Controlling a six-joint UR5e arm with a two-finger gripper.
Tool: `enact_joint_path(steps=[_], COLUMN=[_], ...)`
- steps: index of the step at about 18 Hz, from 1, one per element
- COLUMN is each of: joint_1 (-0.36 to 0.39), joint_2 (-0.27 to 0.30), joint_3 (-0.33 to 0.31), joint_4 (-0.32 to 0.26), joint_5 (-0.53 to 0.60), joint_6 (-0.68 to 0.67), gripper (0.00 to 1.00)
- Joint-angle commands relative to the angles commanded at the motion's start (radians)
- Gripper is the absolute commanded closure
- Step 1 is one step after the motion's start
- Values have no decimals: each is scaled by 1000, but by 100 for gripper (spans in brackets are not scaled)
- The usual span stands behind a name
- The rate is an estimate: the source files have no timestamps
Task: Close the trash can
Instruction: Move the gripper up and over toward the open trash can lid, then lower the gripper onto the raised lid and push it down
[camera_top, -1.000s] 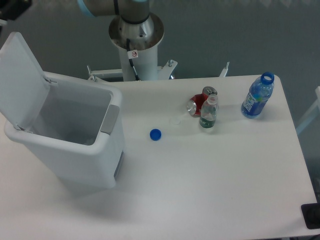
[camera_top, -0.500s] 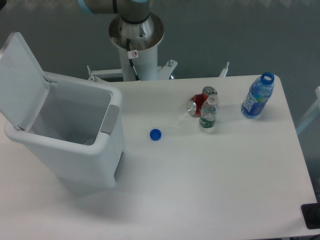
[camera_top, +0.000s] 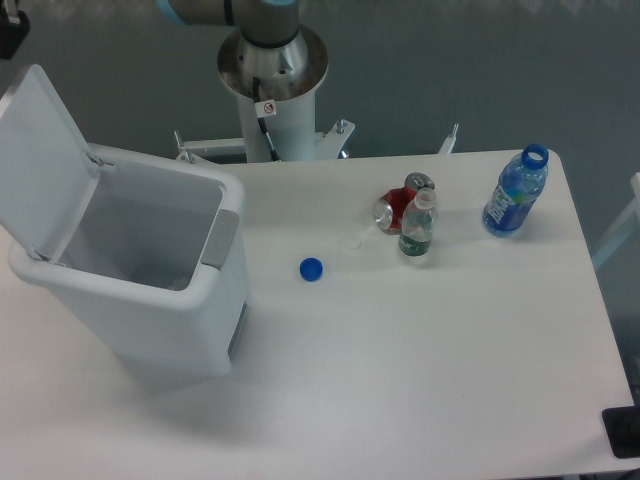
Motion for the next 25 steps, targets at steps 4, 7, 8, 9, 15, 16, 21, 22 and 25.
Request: enact_joint_path(steps=[4,7,8,9,15,16,21,22,25], joint_1=[2,3,8,20,92,104,153,163,187], joint_2=[8,0,-2,-5,-23,-23,-23,-23,-29], joint_3=[6,8,6,3,2,2,2,2,0], joint_4=[2,3,2,2,2,2,2,2,2], joint_5=[40,55,55,57,54,54,51,51,46], joint_6=[-5,-11,-12,-15,-20,-20,-20,-20,-18], gripper=[94,94,94,94,94,94,96,96,96])
